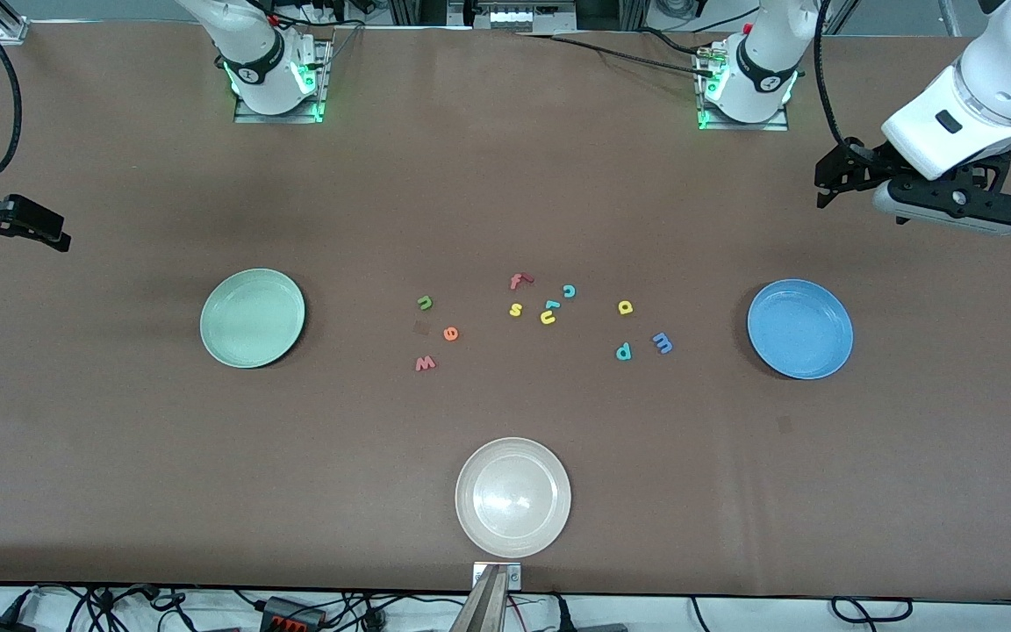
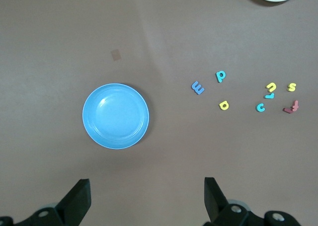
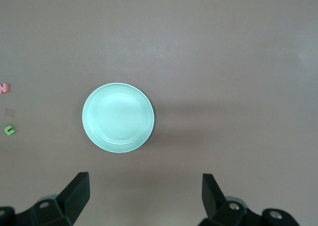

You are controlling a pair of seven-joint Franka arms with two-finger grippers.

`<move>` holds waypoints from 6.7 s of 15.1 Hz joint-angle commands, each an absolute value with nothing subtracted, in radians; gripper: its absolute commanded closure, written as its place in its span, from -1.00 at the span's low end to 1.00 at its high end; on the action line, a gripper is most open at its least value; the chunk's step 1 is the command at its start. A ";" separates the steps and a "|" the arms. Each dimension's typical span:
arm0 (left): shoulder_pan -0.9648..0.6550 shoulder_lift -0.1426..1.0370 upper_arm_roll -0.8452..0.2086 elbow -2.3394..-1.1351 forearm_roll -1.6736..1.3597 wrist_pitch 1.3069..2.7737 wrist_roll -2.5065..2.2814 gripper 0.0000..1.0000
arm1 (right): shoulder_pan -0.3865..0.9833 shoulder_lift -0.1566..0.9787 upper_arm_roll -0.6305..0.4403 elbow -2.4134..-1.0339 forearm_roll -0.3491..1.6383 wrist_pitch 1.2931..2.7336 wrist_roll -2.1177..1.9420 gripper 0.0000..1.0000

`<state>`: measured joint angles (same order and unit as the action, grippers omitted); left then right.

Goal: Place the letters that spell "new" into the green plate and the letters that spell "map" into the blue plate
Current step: 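Move the right gripper from rest toward the scattered foam letters, then lower the right gripper over the green foam letter, then close the right gripper on the green foam letter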

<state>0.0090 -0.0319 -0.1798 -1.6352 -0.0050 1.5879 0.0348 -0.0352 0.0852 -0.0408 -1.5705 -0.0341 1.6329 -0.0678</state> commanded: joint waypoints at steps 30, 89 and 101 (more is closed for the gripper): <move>0.018 -0.005 -0.186 -1.588 0.009 1.559 -0.054 -1.00 | 0.130 0.313 -0.035 -1.577 -0.026 1.779 -0.074 -1.00; 0.011 -0.003 -0.186 -1.583 0.009 1.559 -0.084 -1.00 | 0.649 0.719 -0.031 -1.643 0.032 2.163 0.371 0.10; 0.012 -0.003 -0.186 -1.583 0.008 1.557 -0.083 -1.00 | 0.652 0.732 -0.032 -1.643 0.034 2.172 0.370 0.66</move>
<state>0.0138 -0.0185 -0.1832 -1.6184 -0.0049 1.5844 -0.0717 0.6460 0.7302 -0.0267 -1.6346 0.0182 2.1632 0.3868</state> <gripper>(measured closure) 0.000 0.714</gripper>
